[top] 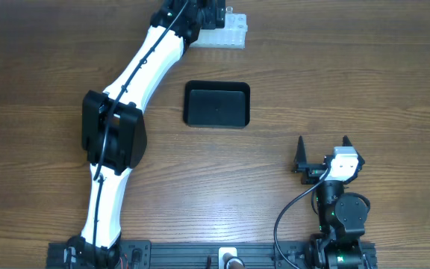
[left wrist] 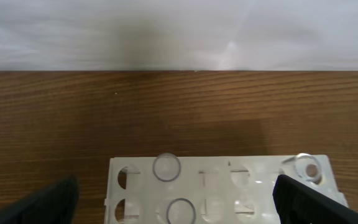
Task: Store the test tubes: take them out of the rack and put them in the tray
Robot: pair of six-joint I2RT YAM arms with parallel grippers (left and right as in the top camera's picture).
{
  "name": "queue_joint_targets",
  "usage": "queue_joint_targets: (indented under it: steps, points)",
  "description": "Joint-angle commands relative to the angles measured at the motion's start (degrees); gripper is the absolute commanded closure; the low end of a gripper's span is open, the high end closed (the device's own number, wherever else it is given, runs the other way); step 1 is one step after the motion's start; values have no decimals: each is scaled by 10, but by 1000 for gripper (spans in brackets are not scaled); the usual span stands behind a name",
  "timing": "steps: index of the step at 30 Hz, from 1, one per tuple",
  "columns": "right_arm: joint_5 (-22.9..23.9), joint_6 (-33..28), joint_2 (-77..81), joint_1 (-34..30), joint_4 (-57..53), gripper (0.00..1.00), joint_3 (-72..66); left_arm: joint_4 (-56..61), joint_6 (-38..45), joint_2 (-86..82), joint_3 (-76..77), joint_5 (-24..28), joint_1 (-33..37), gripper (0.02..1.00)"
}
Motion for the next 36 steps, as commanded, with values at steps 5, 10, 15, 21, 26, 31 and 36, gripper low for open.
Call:
queue_joint_targets:
  steps: [5,10,15,21,26,31,36]
  points:
    - [-3,2,-5,-4,-2,9,-3,-3,-7,32,16,2,1,23]
    - [-3,2,-5,-4,-2,7,-3,-6,-6,33,16,2,1,51]
    - [-3,2,-5,-4,-2,7,-3,-6,-4,33,16,2,0,66]
    - [-3,2,-5,-4,-2,9,-3,-11,-2,33,16,2,-1,99]
    - [-3,2,-5,-4,-2,9,-3,-13,-2,33,16,2,-1,159]
    - [-3,2,-5,-4,-2,9,-3,-13,-2,33,16,2,-1,174]
    - [-3,2,-5,-4,-2,9,-3,-13,-2,33,16,2,-1,369]
